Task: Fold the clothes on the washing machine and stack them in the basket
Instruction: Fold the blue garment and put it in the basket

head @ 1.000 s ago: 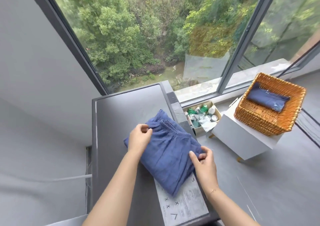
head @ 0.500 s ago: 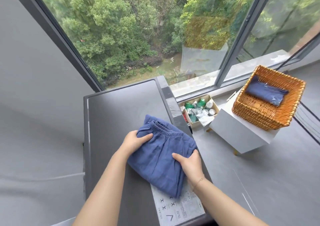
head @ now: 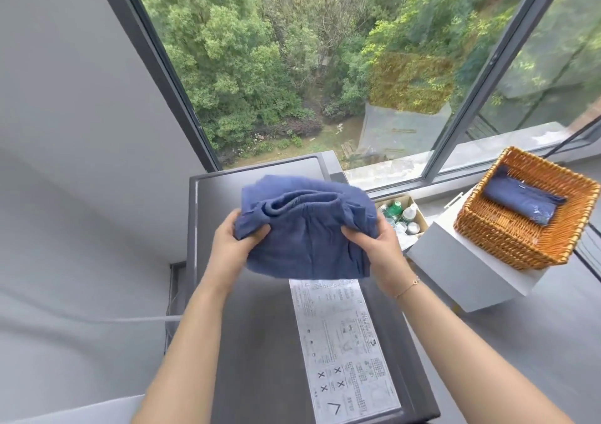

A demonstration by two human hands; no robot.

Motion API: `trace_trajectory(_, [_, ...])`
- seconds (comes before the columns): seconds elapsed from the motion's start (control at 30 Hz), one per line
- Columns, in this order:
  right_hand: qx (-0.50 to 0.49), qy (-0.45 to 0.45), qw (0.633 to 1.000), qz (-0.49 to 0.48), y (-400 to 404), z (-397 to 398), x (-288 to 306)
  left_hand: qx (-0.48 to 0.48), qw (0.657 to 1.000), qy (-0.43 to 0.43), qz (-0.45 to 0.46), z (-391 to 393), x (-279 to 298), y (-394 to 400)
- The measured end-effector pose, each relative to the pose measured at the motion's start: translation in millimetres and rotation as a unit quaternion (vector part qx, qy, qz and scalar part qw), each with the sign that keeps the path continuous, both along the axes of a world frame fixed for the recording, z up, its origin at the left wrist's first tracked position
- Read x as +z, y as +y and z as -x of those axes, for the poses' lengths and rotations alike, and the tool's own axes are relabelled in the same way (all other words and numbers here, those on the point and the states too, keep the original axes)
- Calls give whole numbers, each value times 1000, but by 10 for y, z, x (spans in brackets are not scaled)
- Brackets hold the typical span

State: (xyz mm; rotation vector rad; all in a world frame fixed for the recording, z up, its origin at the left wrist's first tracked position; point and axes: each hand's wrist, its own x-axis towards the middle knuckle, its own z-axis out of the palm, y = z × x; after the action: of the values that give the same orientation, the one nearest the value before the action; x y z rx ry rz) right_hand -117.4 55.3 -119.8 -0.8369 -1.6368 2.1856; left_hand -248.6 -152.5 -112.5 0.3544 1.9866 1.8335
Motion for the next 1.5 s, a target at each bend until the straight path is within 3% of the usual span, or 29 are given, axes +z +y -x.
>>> trace_trajectory(0.1, [17,60,997,-43,80,31,144,25,997,72,14,31,173,-99])
trace_trajectory(0.2, [60,16,985,-163,66,-94,-95,-12,957,170,236,-7,-1,-246])
trace_trajectory(0.3, [181,-66,919,-345,3,-357,-624,-30,943,153,293,-256,-573,-588])
trace_trajectory(0.4, [275,-116,843,-447,-57,-519,-878,-120,900,201,369,-534,-1021,-845])
trace_trajectory(0.53, [261,-113,823,-492,-63,-520,-893,-90,891,231,380,-566,-1030,-860])
trace_trajectory(0.8, [158,-97,829,-527,-31,-470,-788,-32,935,229,269,-612,-783,-795])
trace_trajectory(0.9, [123,-72,854,-499,35,-260,-630,10,984,97,152,-431,-579,-578])
trace_trajectory(0.97, [93,-42,875,-473,70,-62,-468,42,993,61,92,-260,-398,-413])
trace_trajectory(1.03, [54,-1,886,-460,84,86,-296,56,993,91,50,-118,-212,-290])
trace_trajectory(1.13, [6,78,868,-491,59,70,-168,58,988,142,20,-44,-107,-303])
trace_trajectory(1.2, [15,88,851,-518,34,-97,-316,40,989,136,50,-112,-312,-462])
trace_trajectory(1.3, [118,29,828,-547,-36,-445,-770,-37,978,124,165,-354,-864,-807])
trace_trajectory(1.4, [186,-11,777,-602,-123,-671,-1078,-92,937,217,256,-556,-1140,-991])
trace_trajectory(1.5, [194,-63,749,-630,-175,-694,-1067,-95,878,300,360,-619,-1102,-933])
